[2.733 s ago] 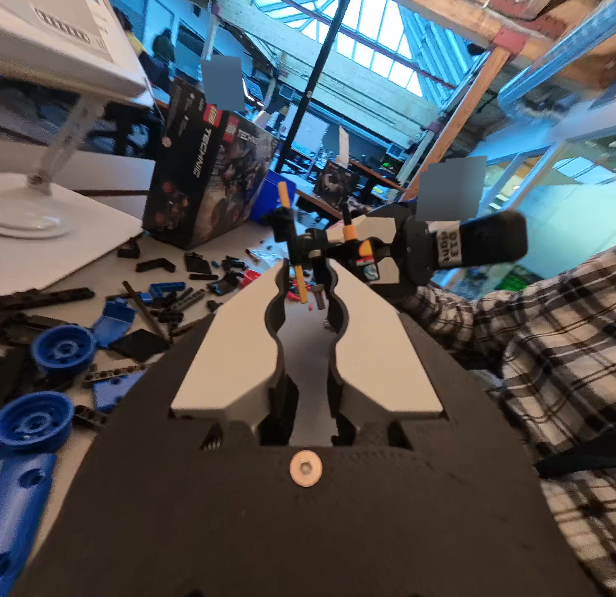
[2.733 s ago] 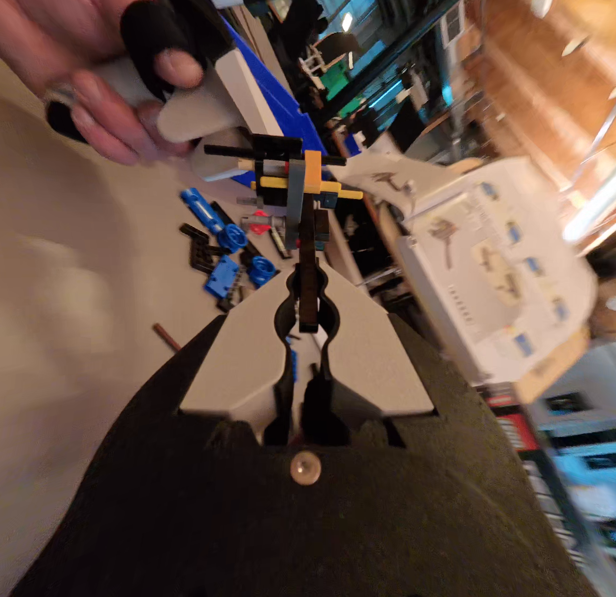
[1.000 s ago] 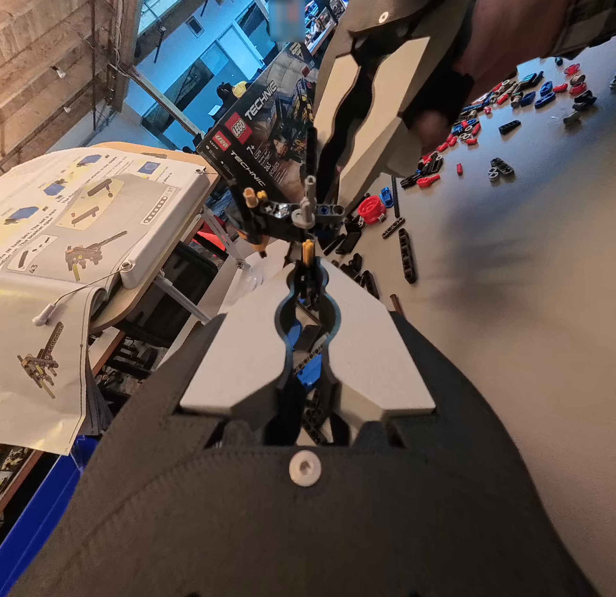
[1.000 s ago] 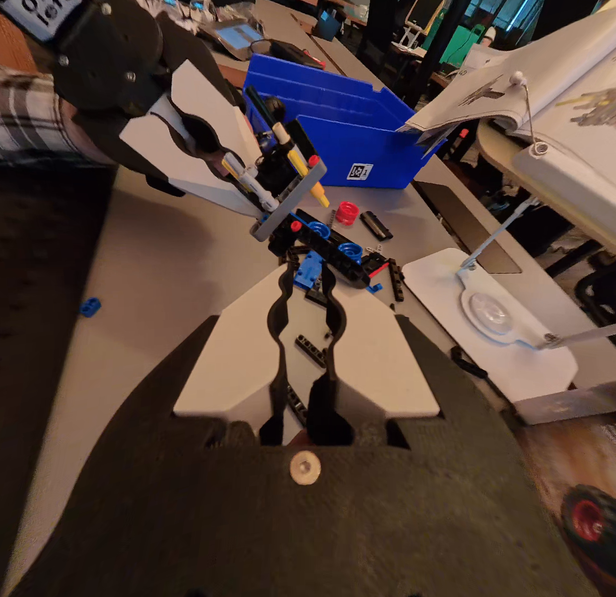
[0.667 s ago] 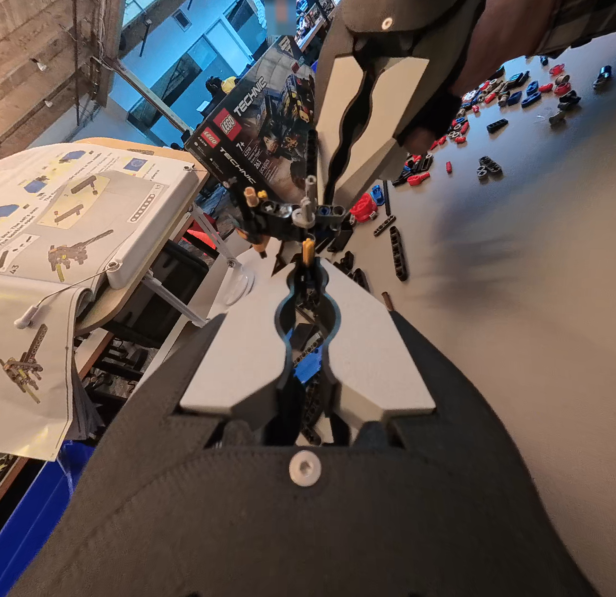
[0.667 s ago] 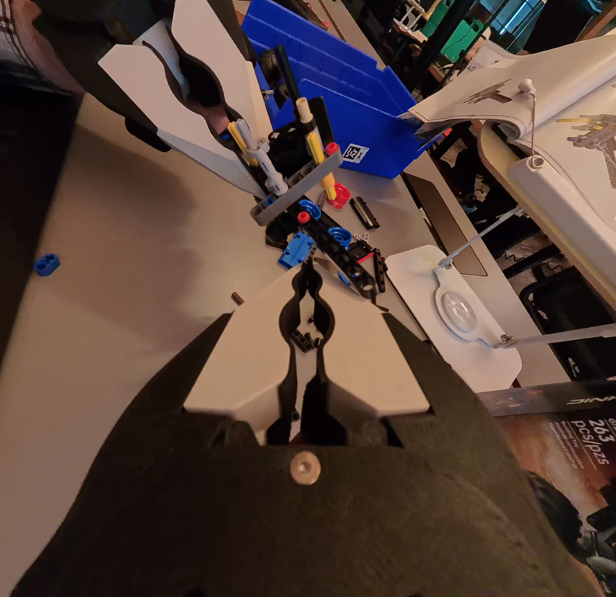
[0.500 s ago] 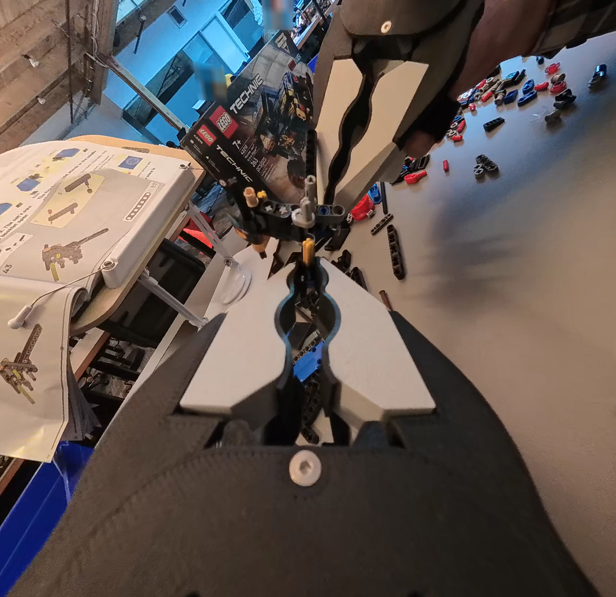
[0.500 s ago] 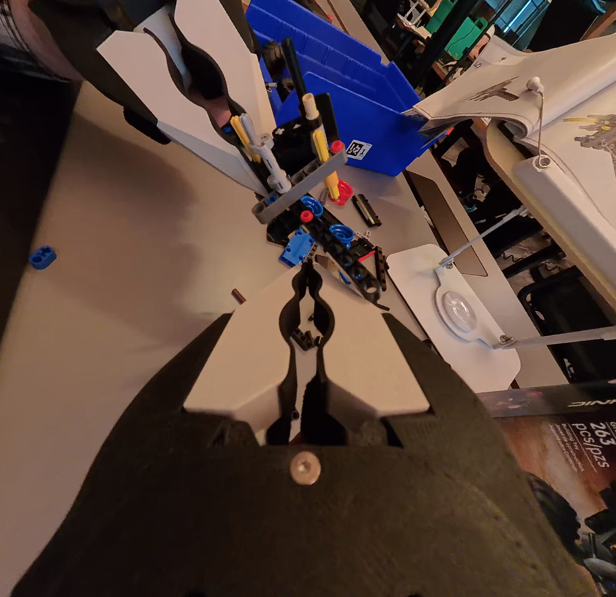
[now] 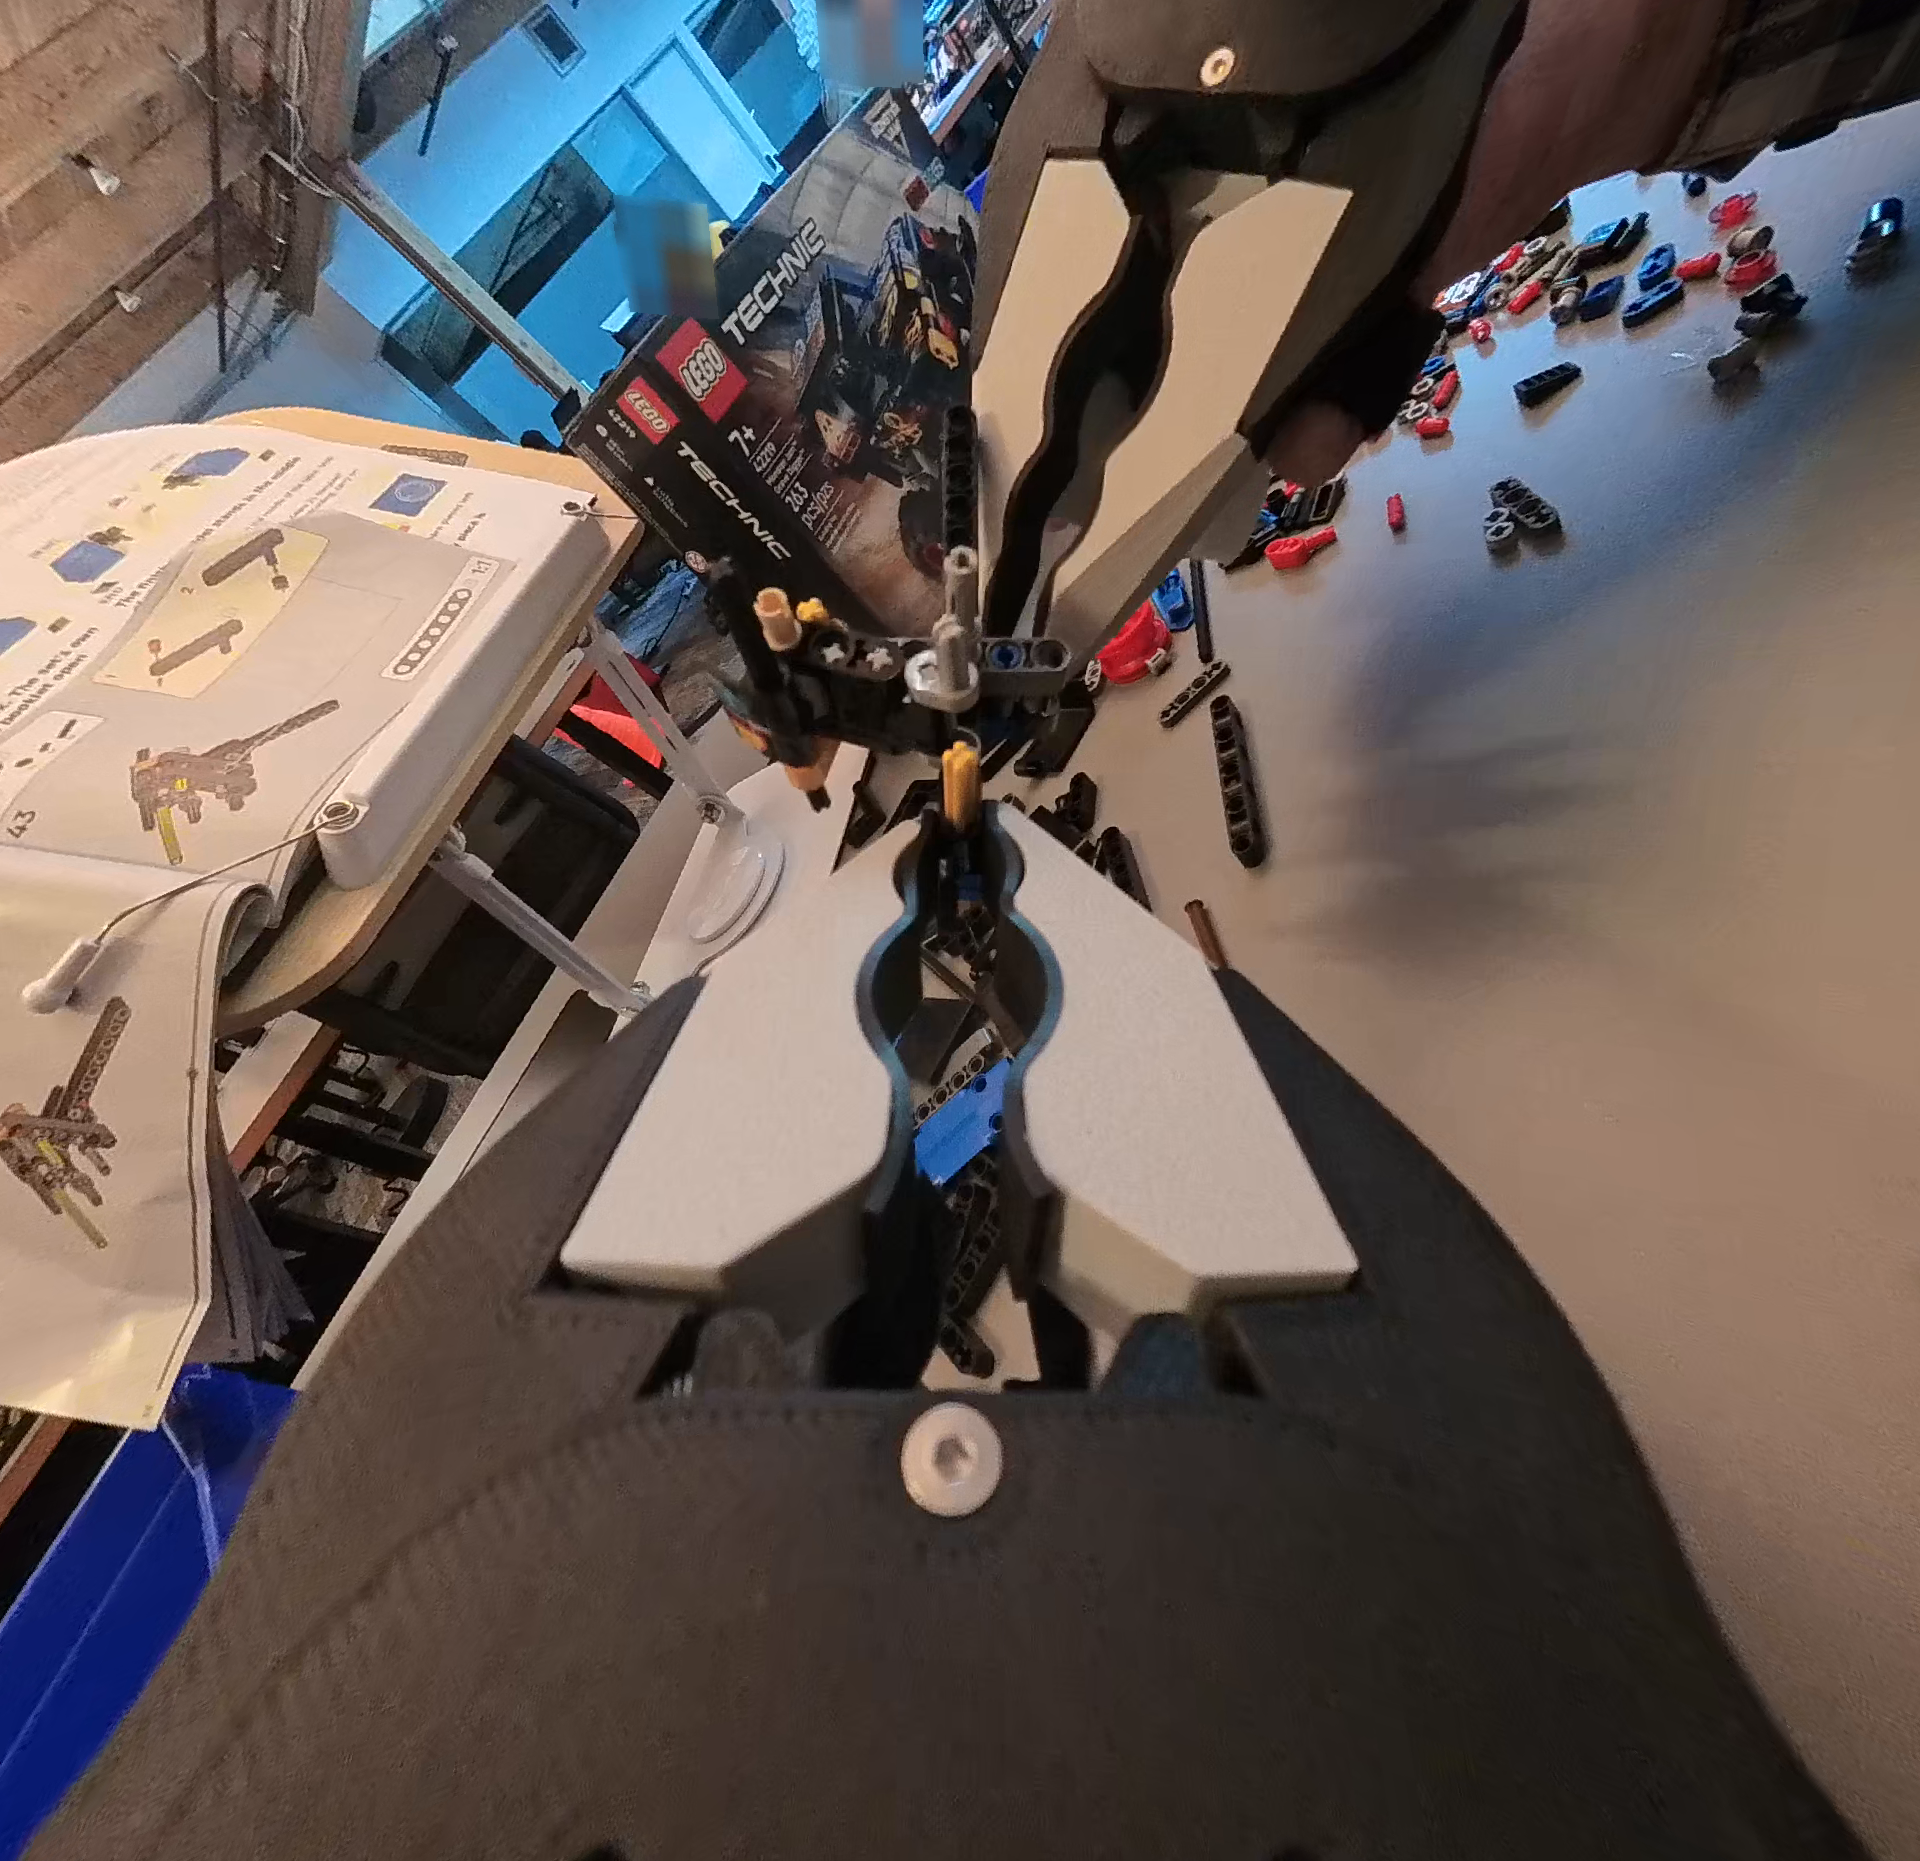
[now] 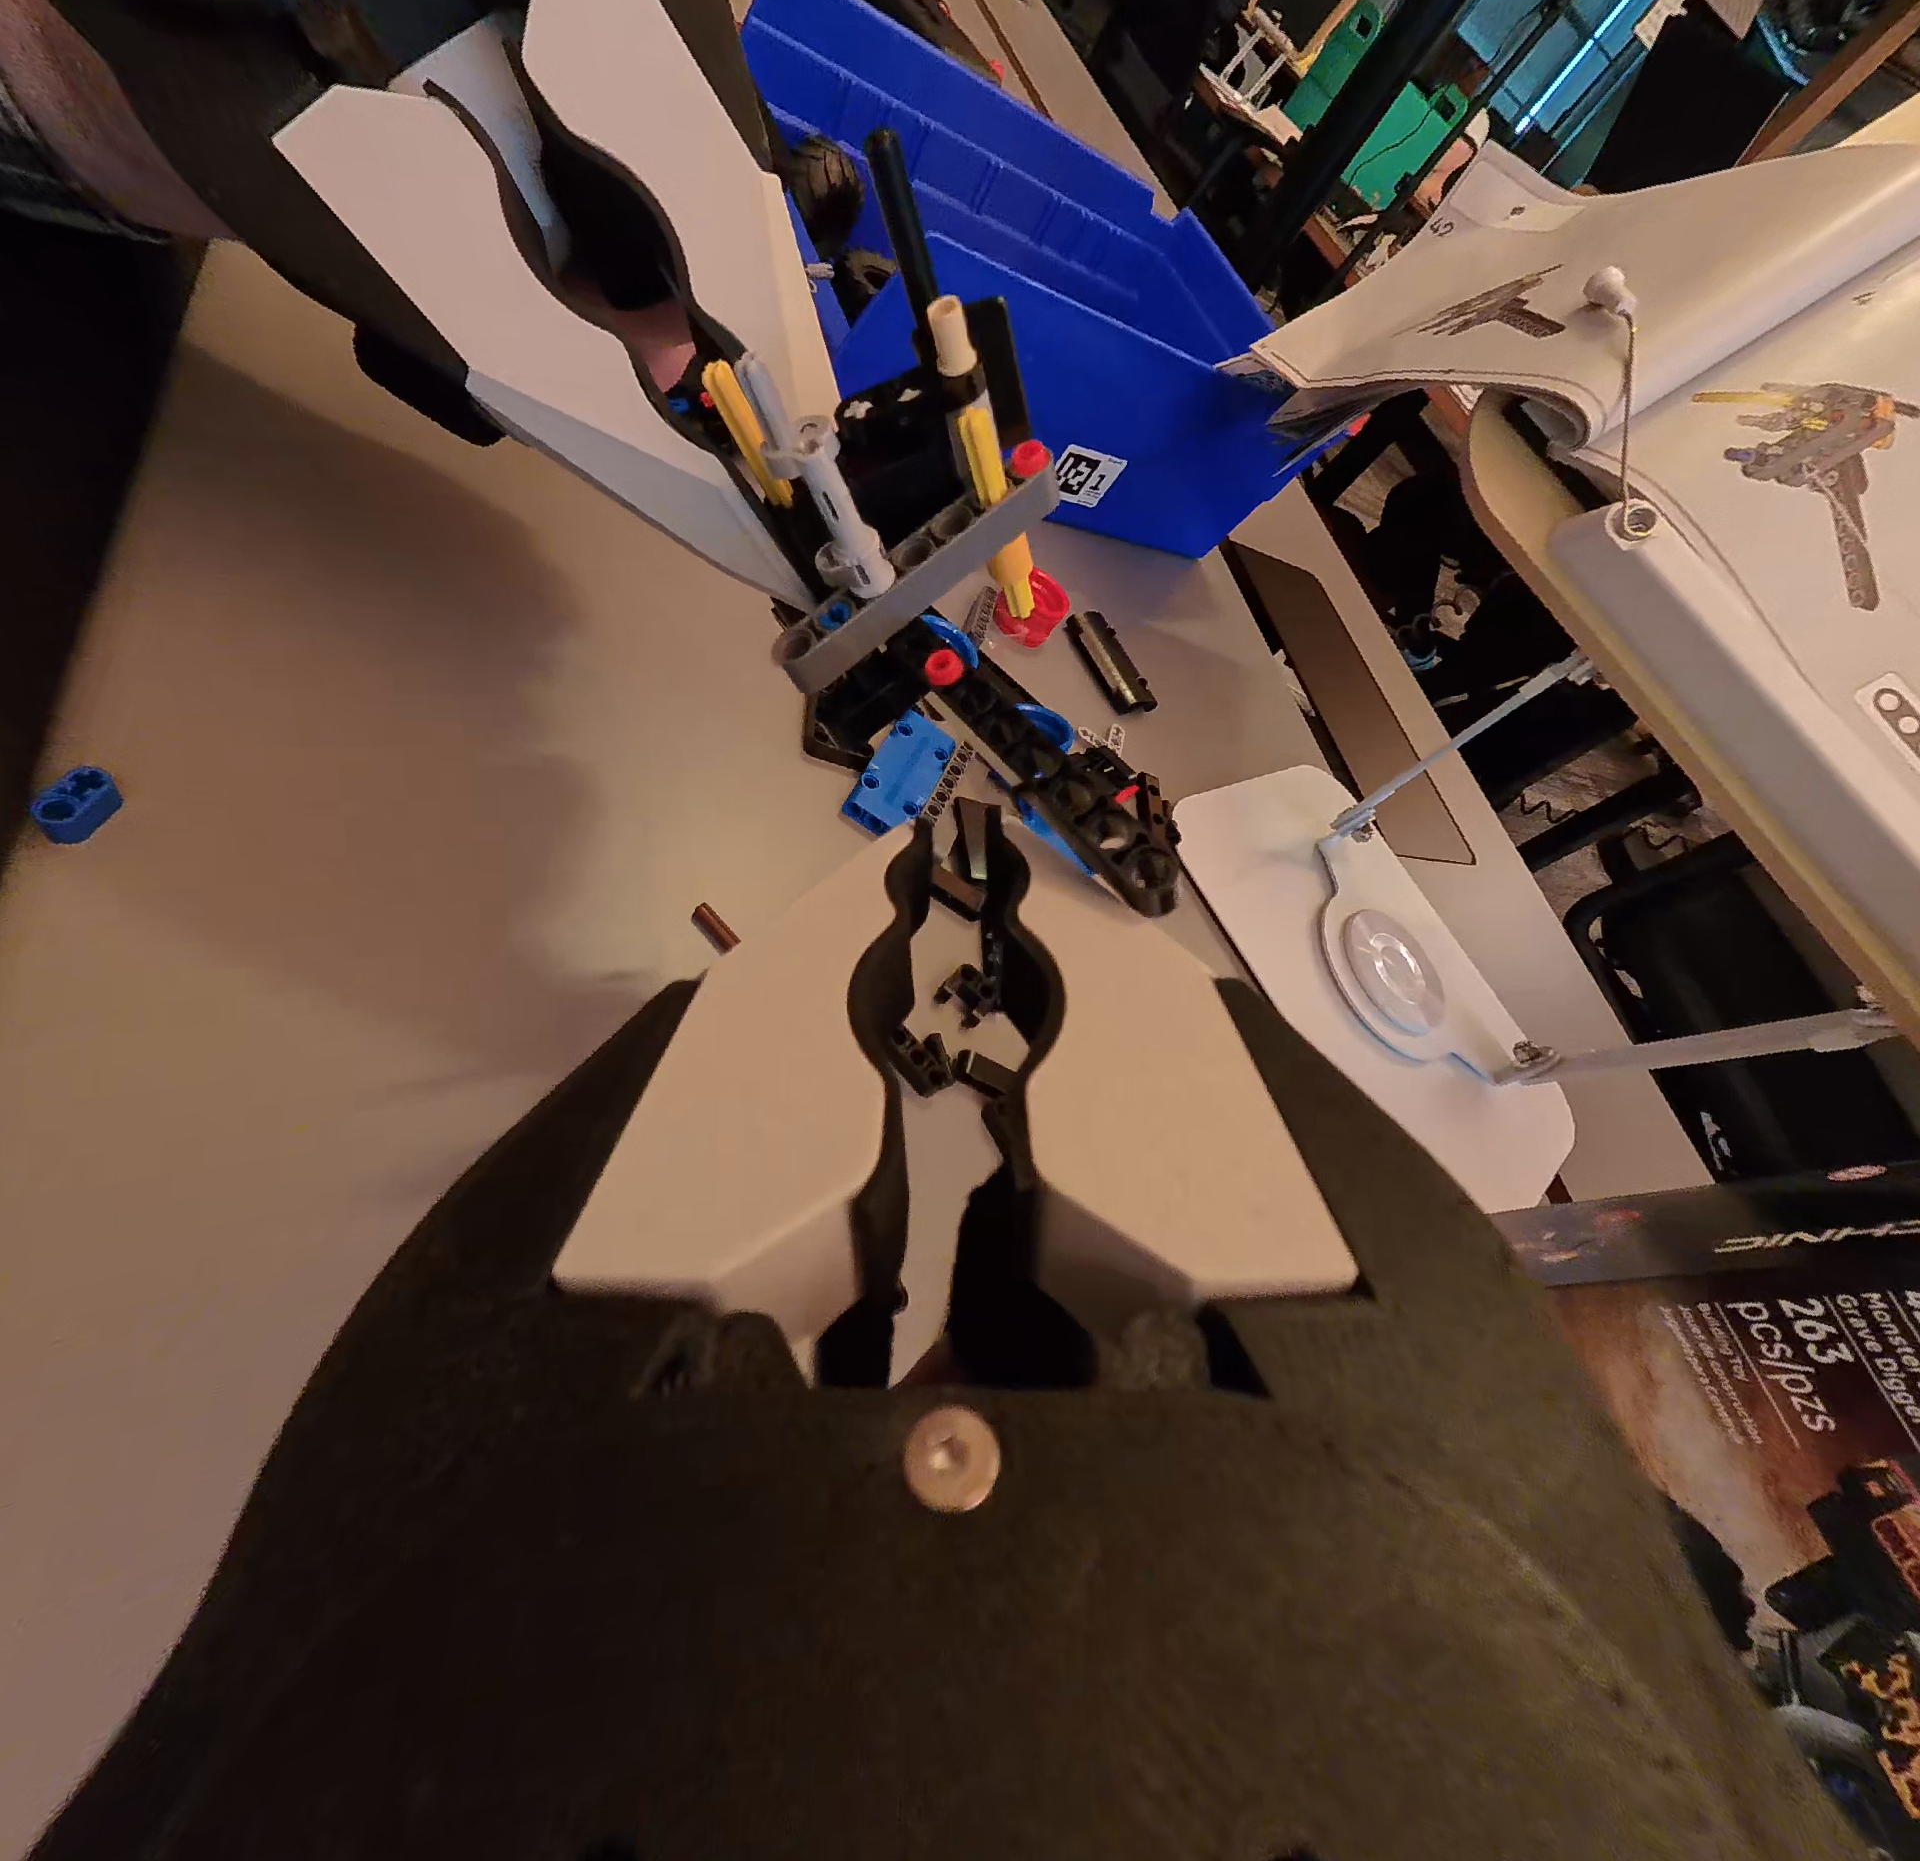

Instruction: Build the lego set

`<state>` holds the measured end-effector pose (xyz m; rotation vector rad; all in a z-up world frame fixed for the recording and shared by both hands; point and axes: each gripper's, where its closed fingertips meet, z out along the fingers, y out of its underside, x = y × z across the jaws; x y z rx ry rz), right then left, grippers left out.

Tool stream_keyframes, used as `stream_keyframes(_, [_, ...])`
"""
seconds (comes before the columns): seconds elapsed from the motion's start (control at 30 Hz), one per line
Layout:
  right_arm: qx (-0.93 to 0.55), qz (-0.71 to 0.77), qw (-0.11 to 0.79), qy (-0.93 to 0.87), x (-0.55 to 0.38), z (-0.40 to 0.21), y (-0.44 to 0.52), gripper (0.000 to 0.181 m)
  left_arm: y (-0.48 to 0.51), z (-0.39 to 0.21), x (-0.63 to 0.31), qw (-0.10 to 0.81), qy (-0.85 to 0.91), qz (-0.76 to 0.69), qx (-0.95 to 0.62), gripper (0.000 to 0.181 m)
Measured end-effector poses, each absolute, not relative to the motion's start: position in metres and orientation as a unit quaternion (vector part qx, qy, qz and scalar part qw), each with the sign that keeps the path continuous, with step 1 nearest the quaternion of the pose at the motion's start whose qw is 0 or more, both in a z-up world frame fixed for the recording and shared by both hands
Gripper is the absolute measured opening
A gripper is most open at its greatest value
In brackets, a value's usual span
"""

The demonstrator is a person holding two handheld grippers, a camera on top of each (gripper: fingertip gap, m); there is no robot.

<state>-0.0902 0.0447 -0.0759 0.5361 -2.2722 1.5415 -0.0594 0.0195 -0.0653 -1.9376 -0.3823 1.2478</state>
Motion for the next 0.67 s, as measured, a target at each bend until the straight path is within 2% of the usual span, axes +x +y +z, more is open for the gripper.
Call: stream_keyframes(0.67, [0.197, 0.571, 0.204, -0.771, -0.086, -0.056, 0.044, 0.0, 0.016, -0.056, -0.059, 0.368, -0.129, 0.54, -0.746, 0.006])
